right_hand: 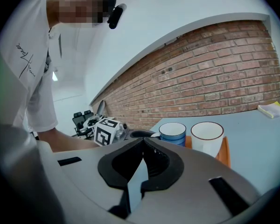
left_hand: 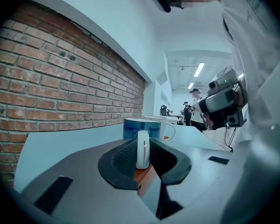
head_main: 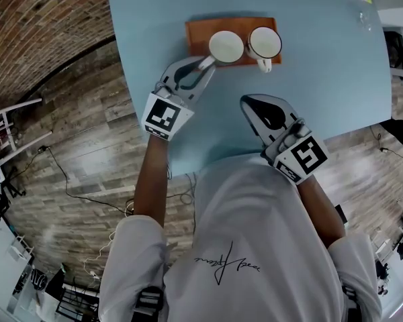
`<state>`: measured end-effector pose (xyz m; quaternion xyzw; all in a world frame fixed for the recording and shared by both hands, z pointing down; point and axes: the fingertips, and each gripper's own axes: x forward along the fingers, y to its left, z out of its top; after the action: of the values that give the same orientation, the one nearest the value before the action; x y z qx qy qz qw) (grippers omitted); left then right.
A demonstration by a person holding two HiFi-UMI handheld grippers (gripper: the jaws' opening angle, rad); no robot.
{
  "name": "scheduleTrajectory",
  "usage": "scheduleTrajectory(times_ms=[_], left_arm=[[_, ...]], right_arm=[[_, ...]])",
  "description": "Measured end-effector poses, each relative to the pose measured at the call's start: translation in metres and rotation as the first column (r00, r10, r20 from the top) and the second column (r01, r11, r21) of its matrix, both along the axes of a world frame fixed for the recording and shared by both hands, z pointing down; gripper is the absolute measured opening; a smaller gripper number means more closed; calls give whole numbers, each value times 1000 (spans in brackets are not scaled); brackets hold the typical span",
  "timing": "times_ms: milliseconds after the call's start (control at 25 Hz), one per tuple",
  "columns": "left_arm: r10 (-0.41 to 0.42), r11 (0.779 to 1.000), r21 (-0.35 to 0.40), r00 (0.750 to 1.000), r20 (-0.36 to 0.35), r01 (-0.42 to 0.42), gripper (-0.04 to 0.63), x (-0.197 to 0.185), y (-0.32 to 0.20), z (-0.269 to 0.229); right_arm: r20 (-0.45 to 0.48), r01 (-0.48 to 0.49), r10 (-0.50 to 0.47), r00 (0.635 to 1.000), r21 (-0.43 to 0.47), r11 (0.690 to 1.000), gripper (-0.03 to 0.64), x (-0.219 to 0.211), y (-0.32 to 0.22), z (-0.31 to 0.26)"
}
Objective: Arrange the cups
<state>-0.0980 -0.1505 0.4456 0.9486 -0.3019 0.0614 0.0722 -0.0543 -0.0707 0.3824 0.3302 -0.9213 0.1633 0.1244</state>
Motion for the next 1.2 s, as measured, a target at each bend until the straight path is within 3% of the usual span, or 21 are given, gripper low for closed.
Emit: scheduleTrajectory(times_ms=[640, 920, 1200], left_arm=[[-154, 988, -41, 985, -71, 151, 63, -1, 5, -14], [-281, 960, -38, 958, -66, 279, 63, -5, 4, -18], [-346, 938, -35, 936, -64, 344, 63, -5, 13, -24]], right_arm=[[26, 2, -3, 1000, 24, 1000, 21, 0, 7, -8], [40, 3, -4, 999, 45, 999, 21, 5, 9, -13], [49, 14, -17, 999, 65, 998, 21, 9, 15, -21]])
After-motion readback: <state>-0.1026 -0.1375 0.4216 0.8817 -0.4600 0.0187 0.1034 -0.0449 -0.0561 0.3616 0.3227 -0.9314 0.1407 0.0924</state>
